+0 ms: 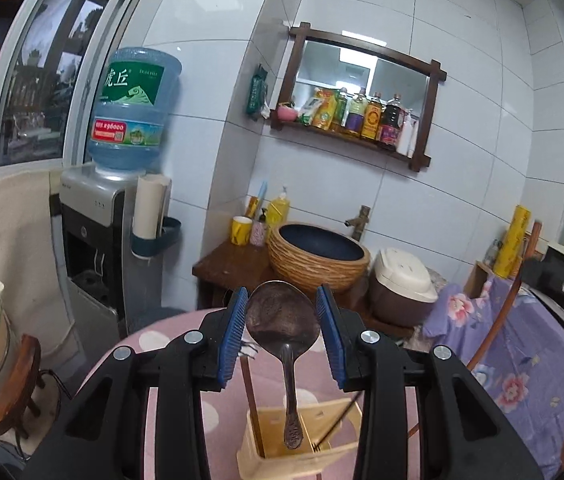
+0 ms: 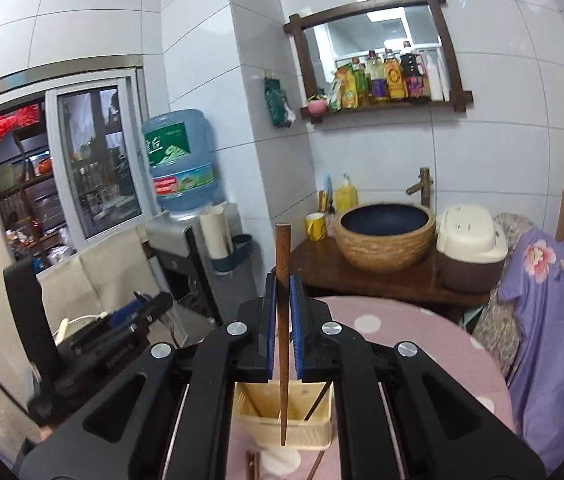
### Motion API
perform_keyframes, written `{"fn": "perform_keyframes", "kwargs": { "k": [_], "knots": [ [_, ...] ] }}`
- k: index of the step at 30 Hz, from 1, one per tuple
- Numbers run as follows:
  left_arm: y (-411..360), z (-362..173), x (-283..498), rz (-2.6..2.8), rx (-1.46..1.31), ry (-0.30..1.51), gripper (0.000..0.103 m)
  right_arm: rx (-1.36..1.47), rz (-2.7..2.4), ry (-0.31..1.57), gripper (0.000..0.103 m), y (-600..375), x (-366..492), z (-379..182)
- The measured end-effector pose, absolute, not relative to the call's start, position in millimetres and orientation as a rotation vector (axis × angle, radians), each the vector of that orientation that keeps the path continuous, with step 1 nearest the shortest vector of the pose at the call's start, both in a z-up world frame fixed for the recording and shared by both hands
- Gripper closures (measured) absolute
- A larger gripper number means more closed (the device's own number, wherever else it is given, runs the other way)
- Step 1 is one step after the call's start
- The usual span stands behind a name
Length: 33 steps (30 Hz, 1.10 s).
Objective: Organize utensils
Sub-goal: 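Carry spoon and chopstick to the beige holder and open the left gripper over it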
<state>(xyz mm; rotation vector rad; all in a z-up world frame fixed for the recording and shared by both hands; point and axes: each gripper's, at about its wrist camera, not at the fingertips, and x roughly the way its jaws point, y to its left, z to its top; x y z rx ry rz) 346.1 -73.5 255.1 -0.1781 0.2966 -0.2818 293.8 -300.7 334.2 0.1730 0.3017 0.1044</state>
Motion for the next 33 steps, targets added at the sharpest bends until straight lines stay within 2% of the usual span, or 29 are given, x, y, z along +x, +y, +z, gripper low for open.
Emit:
{"fn": "perform_keyframes", "kwargs": {
  "k": [9, 17, 23, 33],
  "knots": [
    [-100, 194, 361, -0.192, -0.103, 0.273, 0.067, 0.148, 0.019, 0.348, 0.095, -293, 337, 266],
    [-96, 148, 361, -0.179, -0.098, 0.35, 0.067, 0.154, 0.024, 0.413, 0.095, -290, 341, 213],
    [-96, 126, 362, -0.194, -0.081, 0.385, 0.067, 0.17, 0.032, 0.452, 0.095, -290, 341, 193],
    [-108, 123, 355, -0.206, -0.018, 0.389, 0.065, 0.175, 0.039, 0.438, 0.095, -295, 336, 187]
  ]
}}
